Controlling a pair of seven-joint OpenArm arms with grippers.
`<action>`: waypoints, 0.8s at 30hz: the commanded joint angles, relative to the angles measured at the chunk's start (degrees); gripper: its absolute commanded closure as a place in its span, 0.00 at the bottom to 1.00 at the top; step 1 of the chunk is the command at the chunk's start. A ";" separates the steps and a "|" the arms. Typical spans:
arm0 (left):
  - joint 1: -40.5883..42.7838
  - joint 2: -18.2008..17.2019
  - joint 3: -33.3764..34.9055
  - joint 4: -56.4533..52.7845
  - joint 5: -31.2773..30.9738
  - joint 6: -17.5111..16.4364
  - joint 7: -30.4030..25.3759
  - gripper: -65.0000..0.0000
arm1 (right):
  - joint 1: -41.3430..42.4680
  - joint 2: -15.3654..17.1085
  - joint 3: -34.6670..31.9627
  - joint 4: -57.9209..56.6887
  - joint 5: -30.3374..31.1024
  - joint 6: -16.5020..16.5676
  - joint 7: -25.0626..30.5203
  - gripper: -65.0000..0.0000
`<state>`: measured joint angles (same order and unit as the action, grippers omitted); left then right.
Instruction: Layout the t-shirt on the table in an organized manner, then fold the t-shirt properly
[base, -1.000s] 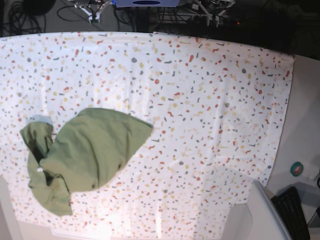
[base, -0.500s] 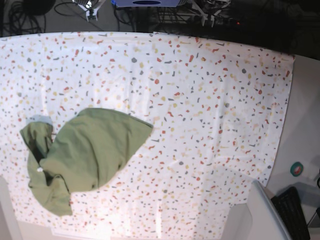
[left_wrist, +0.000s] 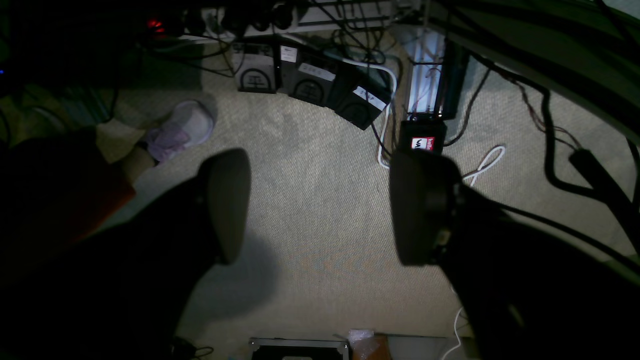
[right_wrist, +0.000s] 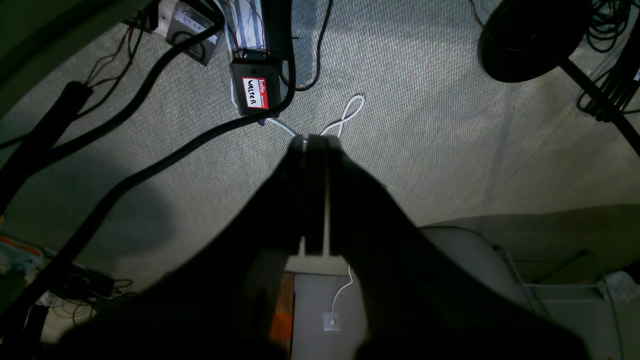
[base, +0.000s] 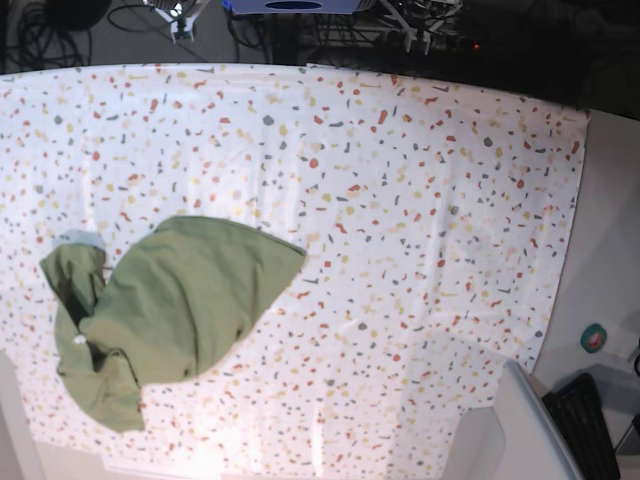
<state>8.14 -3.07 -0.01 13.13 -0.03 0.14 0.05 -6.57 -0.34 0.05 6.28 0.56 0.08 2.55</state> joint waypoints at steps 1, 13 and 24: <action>0.34 -0.14 -0.03 0.11 0.08 0.25 -0.01 0.45 | -0.33 0.03 0.08 0.00 -0.16 0.14 -0.13 1.00; 0.34 -0.23 -0.03 0.11 0.08 0.25 -0.10 1.00 | -0.51 -0.32 0.08 0.00 -0.07 0.14 -0.04 1.00; 1.22 -0.31 0.67 0.46 0.69 0.25 -0.01 1.00 | -5.70 1.00 -0.19 6.24 -0.25 0.14 3.83 1.00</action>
<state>8.93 -3.20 0.54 13.50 0.25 0.12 0.08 -11.51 0.62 -0.01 12.49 0.38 0.05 6.48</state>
